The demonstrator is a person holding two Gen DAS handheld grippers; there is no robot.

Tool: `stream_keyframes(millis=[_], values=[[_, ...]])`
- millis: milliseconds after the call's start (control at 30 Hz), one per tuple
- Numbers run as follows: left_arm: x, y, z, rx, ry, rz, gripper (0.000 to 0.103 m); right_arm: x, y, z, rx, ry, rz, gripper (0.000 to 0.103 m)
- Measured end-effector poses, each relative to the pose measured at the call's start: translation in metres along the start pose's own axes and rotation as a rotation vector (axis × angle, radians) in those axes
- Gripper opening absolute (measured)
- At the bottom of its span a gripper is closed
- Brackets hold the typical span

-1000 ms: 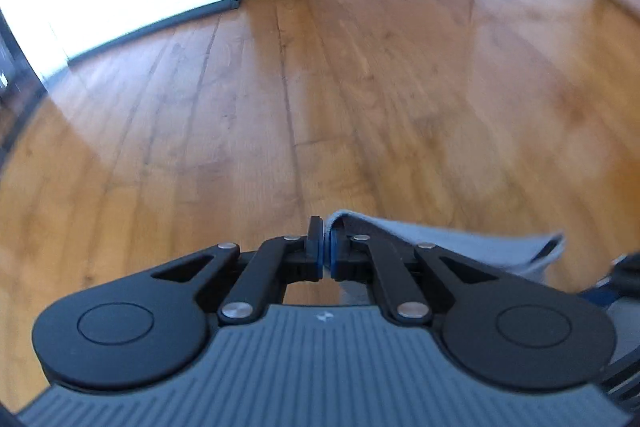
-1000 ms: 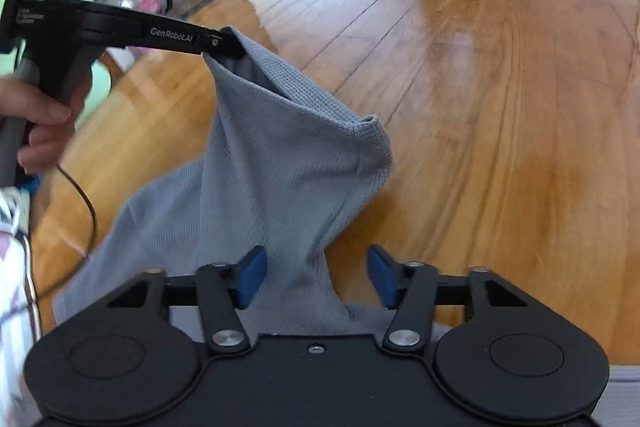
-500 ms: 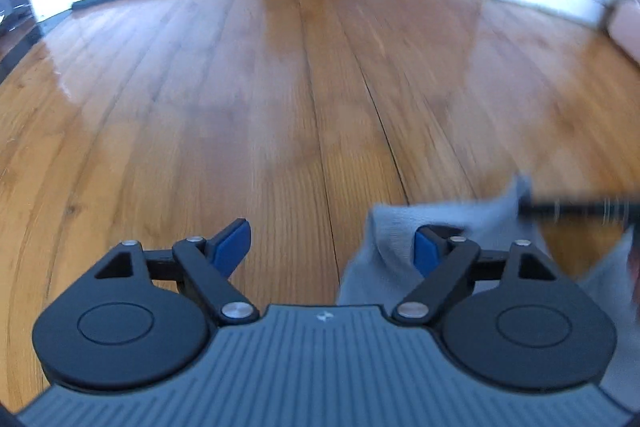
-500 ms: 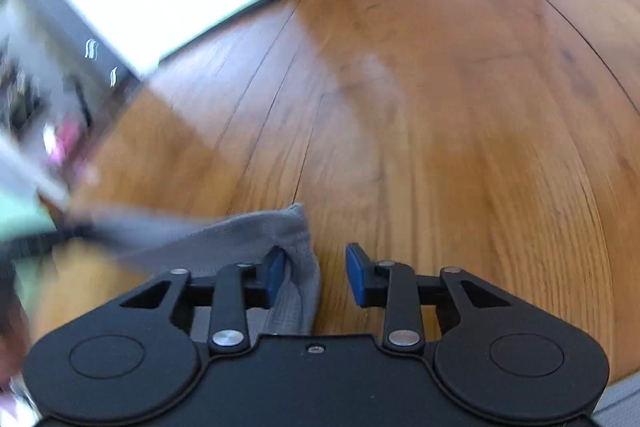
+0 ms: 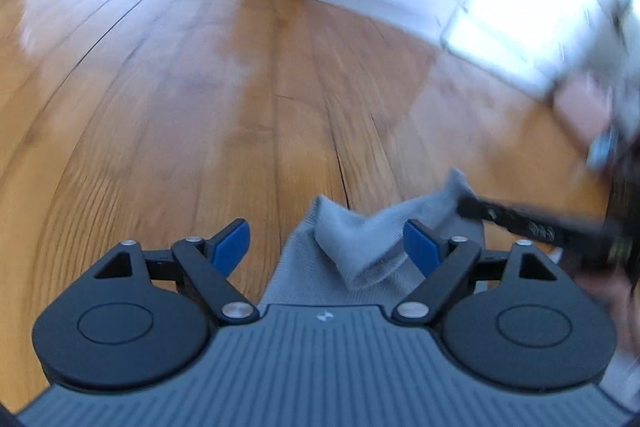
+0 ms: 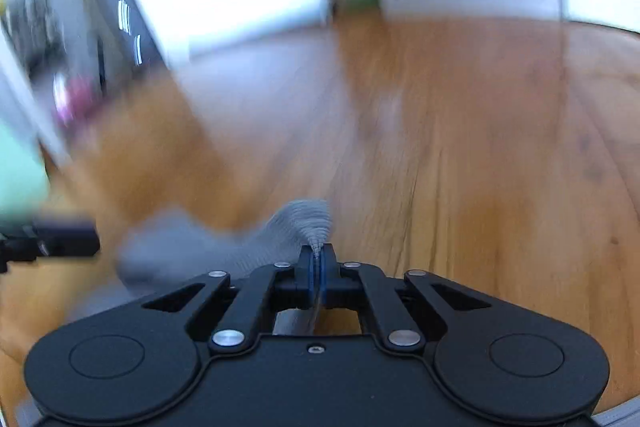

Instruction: Fold clothes

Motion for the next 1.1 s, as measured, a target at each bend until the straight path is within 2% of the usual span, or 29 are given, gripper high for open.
stream_keyframes(millis=[33, 100, 167, 200, 233, 267, 300, 367, 400, 467, 500, 533, 567, 600, 633, 700, 733, 767, 800, 833, 900, 967, 1033, 1100], values=[[0.003, -0.005, -0.009, 0.003, -0.035, 0.002, 0.095, 0.000, -0.007, 0.008, -0.003, 0.055, 0.008, 0.004], [0.008, -0.014, -0.026, 0.006, -0.099, 0.005, 0.095, 0.012, -0.004, 0.029, 0.045, 0.143, -0.070, 0.013], [0.022, -0.010, -0.032, -0.058, -0.035, -0.042, 0.095, 0.019, -0.005, 0.040, 0.100, 0.149, -0.113, 0.015], [0.028, -0.008, -0.035, -0.088, -0.004, -0.065, 0.095, 0.021, -0.009, 0.043, 0.118, 0.145, -0.117, 0.020], [0.034, -0.003, -0.032, -0.087, 0.016, -0.094, 0.095, 0.022, -0.013, 0.046, 0.136, 0.142, -0.122, 0.031], [0.039, 0.002, -0.029, -0.085, 0.036, -0.122, 0.095, 0.023, -0.016, 0.049, 0.151, 0.138, -0.123, 0.036], [0.044, 0.006, -0.026, -0.084, 0.056, -0.151, 0.095, 0.021, -0.021, 0.050, 0.149, 0.135, -0.110, 0.040], [0.054, 0.015, -0.020, -0.082, 0.095, -0.206, 0.095, 0.022, -0.028, 0.047, 0.124, 0.141, -0.105, 0.040], [0.056, 0.019, -0.015, -0.084, 0.112, -0.206, 0.097, 0.025, -0.031, 0.045, 0.104, 0.148, -0.111, 0.040], [0.059, 0.026, -0.005, -0.084, 0.146, -0.208, 0.098, 0.023, -0.029, 0.037, 0.037, 0.166, -0.121, 0.040], [0.059, 0.028, 0.002, -0.060, 0.166, -0.226, 0.097, 0.021, -0.025, 0.032, -0.008, 0.177, -0.124, 0.040], [0.058, 0.031, 0.009, -0.035, 0.185, -0.243, 0.077, 0.021, -0.025, 0.029, -0.064, 0.199, -0.119, 0.041], [0.058, 0.033, 0.015, -0.017, 0.204, -0.260, 0.039, 0.021, -0.025, 0.026, -0.120, 0.220, -0.113, 0.046], [0.055, 0.035, 0.015, -0.079, 0.223, -0.265, 0.023, 0.021, -0.024, 0.022, -0.169, 0.235, -0.110, 0.047], [0.053, 0.036, 0.015, -0.111, 0.224, -0.272, 0.003, 0.024, -0.022, 0.015, -0.179, 0.221, -0.120, 0.047], [0.044, 0.034, 0.008, -0.221, 0.218, -0.245, 0.003, 0.026, -0.018, 0.004, -0.155, 0.155, -0.132, 0.047], [0.041, 0.032, 0.003, -0.319, 0.250, -0.220, 0.003, 0.025, -0.018, -0.001, -0.128, 0.100, -0.128, 0.047], [0.038, 0.029, -0.001, -0.397, 0.275, -0.188, 0.003, 0.025, -0.018, -0.010, -0.138, 0.060, -0.134, 0.047], [0.035, 0.025, -0.007, -0.443, 0.267, -0.164, 0.003, 0.025, -0.018, -0.019, -0.147, 0.020, -0.140, 0.047], [0.037, 0.022, -0.010, -0.443, 0.233, -0.152, 0.006, 0.025, -0.017, -0.027, -0.156, -0.021, -0.147, 0.047], [0.038, 0.015, -0.019, -0.388, 0.118, -0.143, 0.012, 0.023, -0.010, -0.046, -0.186, -0.111, -0.181, 0.047], [0.041, 0.004, -0.027, -0.357, 0.030, -0.138, 0.035, 0.019, 0.000, -0.066, -0.221, -0.196, -0.222, 0.047], [0.046, -0.007, -0.027, -0.340, -0.008, -0.128, 0.048, 0.023, 0.011, -0.083, -0.223, -0.253, -0.284, 0.047], [0.058, -0.018, -0.025, -0.309, -0.021, -0.146, 0.058, 0.022, 0.032, -0.095, -0.182, -0.307, -0.314, 0.047]])
Point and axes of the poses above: each gripper's, at about its wrist camera, not at the fingertips, and y roughly the way its jaws point, z to its right, x to its underside, the point moved 8 cm from there along y, roughly the way its jaws point, and after that the axes turned 3 degrees about -y, right-handed, at the moved point
